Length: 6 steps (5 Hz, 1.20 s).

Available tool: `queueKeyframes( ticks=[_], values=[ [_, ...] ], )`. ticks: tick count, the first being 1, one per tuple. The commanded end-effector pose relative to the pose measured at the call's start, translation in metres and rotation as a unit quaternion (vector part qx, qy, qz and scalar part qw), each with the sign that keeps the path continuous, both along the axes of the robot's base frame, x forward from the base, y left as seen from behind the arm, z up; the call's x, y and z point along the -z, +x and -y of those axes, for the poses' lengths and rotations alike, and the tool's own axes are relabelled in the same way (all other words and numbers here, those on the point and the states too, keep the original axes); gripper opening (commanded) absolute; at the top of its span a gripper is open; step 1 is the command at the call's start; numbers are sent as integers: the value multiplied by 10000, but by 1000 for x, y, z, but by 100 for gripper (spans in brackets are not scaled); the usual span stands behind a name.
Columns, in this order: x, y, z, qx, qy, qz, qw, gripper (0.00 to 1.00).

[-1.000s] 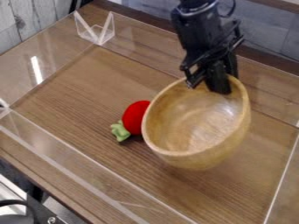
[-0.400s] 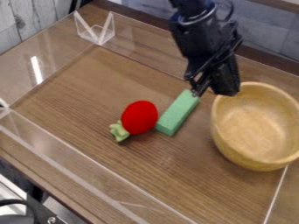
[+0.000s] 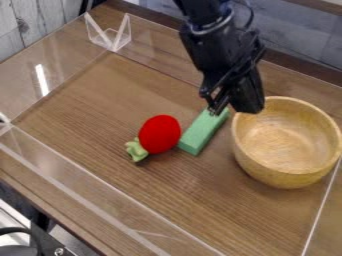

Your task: Remove the green stick from the brown bowl and put it on the table

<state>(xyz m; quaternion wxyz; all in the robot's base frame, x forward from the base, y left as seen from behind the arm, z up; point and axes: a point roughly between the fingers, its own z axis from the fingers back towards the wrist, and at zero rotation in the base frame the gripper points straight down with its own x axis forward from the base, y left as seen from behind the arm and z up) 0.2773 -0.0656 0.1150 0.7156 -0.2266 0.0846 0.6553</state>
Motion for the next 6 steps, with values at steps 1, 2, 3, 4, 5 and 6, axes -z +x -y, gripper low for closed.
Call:
queueKeyframes(
  ticks=[1, 2, 3, 4, 5, 6],
  values=[
    [-24, -4, 0, -94, -47, 247, 9996, 0],
    [-10, -4, -7, -59, -31, 183, 9998, 100],
    [5, -13, -18, -135, 45, 169, 9998, 100],
    [20, -24, -32, -546, 122, 184, 9983, 100],
    [26, -35, -38, -1255, 215, 222, 9916, 100],
    [33, -41, -37, -1741, 310, 204, 9840, 100]
  ],
)
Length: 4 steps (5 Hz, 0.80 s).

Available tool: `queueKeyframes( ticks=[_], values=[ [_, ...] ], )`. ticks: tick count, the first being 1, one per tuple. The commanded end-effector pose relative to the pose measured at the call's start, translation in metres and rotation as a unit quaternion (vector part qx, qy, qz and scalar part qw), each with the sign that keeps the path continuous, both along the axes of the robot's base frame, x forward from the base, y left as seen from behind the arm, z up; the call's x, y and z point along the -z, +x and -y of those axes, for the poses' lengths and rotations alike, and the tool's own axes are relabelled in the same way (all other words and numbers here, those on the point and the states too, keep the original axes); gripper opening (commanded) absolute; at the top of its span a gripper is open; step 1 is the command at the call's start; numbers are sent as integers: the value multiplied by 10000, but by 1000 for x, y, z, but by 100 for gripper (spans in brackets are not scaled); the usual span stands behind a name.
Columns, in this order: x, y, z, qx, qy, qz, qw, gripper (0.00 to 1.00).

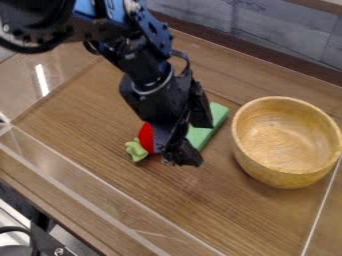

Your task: Remove the green stick from the brown bowl and put it on the table

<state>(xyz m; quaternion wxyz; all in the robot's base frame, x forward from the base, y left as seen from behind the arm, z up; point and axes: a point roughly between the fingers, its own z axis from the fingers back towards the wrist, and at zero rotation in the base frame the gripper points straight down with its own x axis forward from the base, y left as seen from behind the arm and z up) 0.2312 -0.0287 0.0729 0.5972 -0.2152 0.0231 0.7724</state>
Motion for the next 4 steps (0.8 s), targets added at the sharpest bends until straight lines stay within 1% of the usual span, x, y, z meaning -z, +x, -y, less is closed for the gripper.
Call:
queueKeyframes(
  ticks=[1, 2, 4],
  values=[
    [-3, -2, -5, -53, 76, 131, 9999, 100],
    [4, -8, -12, -207, 130, 81, 9997, 100],
    [12, -9, -20, -205, 178, -38, 9996, 100]
  ],
)
